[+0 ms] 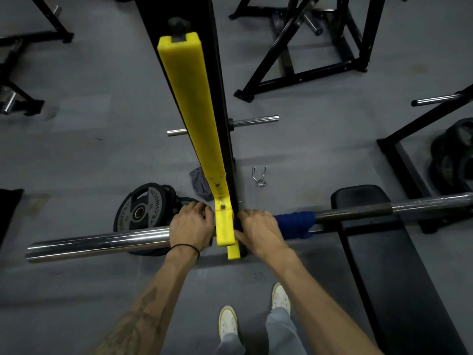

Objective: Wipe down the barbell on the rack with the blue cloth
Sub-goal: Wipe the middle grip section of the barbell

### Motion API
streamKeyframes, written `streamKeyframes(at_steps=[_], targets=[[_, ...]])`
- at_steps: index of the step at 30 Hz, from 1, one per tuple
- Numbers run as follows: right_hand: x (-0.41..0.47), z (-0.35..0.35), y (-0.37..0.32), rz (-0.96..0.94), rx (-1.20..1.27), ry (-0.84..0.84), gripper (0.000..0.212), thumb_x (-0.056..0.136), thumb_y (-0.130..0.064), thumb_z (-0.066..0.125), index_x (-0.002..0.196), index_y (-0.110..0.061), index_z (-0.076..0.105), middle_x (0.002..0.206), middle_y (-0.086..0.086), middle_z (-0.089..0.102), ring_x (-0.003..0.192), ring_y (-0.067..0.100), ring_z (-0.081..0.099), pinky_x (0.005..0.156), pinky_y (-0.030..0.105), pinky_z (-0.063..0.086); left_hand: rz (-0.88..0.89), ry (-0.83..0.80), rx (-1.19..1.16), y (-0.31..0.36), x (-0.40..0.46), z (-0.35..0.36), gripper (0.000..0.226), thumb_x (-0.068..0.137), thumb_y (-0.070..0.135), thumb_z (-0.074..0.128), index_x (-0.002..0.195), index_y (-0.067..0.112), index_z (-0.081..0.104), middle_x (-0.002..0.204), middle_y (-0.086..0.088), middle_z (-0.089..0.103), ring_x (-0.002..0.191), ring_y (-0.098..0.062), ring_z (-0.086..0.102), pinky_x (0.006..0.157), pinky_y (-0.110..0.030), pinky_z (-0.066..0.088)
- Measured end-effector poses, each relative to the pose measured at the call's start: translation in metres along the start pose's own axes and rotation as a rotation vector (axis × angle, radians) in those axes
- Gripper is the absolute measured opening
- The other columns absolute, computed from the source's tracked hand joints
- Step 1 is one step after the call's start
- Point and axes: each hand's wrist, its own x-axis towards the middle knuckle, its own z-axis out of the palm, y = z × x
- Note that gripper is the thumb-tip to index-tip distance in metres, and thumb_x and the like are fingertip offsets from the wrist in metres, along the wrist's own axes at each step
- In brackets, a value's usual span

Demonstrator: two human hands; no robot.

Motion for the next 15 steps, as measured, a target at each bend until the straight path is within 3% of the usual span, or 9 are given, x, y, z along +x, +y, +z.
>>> streamKeyframes(at_steps=[3, 6, 8, 11, 15], targets=[[-0.006, 0.001, 0.014, -0.002, -0.016, 0.039, 0.065, 0.095, -0.071, 0.036, 0.128, -0.020, 0.060, 0.124, 0.005, 0.066, 0.115, 0.027, 0.060, 0.096, 0.038, 0.038, -0.006, -0.009, 0.008, -0.002, -0.001, -0.002, 0.016, 0.097, 0.031, 0.055, 0.095, 0.017, 0.062, 0.097, -0.004, 0.062, 0.093, -0.025, 0.058, 0.067, -0.032, 0.030], [-0.021, 0.011, 0.056, 0.041, -0.070, 0.163, 0.083, 0.086, -0.080, 0.012, 0.114, -0.025, 0.068, 0.107, 0.001, 0.070, 0.100, 0.026, 0.064, 0.093, 0.041, 0.041, -0.001, 0.007, 0.013, -0.001, 0.000, -0.002, 0.021, 0.099, 0.031, 0.050, 0.092, 0.015, 0.062, 0.096, -0.006, 0.063, 0.092, -0.027, 0.059, 0.066, -0.033, 0.031], [-0.026, 0.019, 0.066, 0.061, -0.141, 0.251, 0.075, 0.091, -0.075, 0.017, 0.099, -0.024, 0.072, 0.090, 0.001, 0.071, 0.083, 0.027, 0.065, 0.082, 0.043, 0.046, 0.010, 0.012, 0.014, 0.000, -0.001, -0.001, 0.022, 0.099, 0.030, 0.050, 0.091, 0.014, 0.063, 0.095, -0.007, 0.063, 0.092, -0.028, 0.059, 0.066, -0.033, 0.032], [-0.008, 0.026, 0.028, 0.106, -0.122, 0.359, 0.060, 0.092, -0.063, 0.028, 0.075, -0.022, 0.069, 0.070, 0.002, 0.068, 0.063, 0.027, 0.063, 0.063, 0.037, 0.048, -0.006, 0.003, 0.013, 0.001, 0.000, -0.002, 0.022, 0.099, 0.029, 0.050, 0.091, 0.014, 0.064, 0.095, -0.008, 0.063, 0.092, -0.029, 0.060, 0.066, -0.034, 0.034], [-0.001, 0.031, -0.002, 0.041, -0.109, 0.327, 0.054, 0.092, -0.055, 0.029, 0.078, -0.020, 0.067, 0.073, 0.003, 0.065, 0.066, 0.027, 0.063, 0.064, 0.035, 0.049, 0.008, -0.008, 0.029, -0.002, -0.001, -0.002, 0.024, 0.101, 0.031, 0.047, 0.093, 0.014, 0.063, 0.097, -0.008, 0.063, 0.093, -0.029, 0.059, 0.066, -0.033, 0.032]])
